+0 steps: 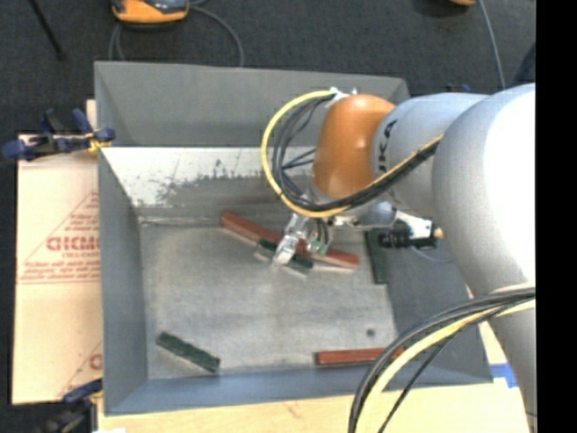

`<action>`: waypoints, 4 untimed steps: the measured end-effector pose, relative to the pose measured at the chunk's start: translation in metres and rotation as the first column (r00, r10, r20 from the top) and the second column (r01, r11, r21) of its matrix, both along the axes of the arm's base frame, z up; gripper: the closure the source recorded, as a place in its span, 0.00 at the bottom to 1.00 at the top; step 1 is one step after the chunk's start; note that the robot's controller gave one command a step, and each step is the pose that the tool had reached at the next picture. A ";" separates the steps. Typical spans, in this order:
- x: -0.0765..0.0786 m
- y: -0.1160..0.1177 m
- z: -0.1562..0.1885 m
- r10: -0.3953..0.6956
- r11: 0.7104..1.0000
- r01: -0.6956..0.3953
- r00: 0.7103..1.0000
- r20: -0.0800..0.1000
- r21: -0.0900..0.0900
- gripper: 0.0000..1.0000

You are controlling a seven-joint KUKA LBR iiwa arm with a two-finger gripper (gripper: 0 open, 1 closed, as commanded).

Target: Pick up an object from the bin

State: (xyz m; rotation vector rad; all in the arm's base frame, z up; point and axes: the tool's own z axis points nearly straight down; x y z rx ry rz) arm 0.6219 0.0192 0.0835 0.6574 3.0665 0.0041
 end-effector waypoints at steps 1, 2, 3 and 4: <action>-0.001 0.000 0.003 0.001 1.000 -0.001 1.000 -0.003 -0.001 1.00; -0.002 -0.001 0.015 0.001 1.000 -0.001 1.000 -0.009 -0.002 1.00; -0.001 -0.001 0.029 0.002 1.000 -0.002 1.000 -0.005 -0.001 1.00; 0.000 -0.001 0.038 0.002 1.000 -0.002 1.000 -0.001 -0.001 1.00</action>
Offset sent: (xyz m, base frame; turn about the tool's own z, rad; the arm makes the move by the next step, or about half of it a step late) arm 0.0001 0.0000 0.0549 0.0000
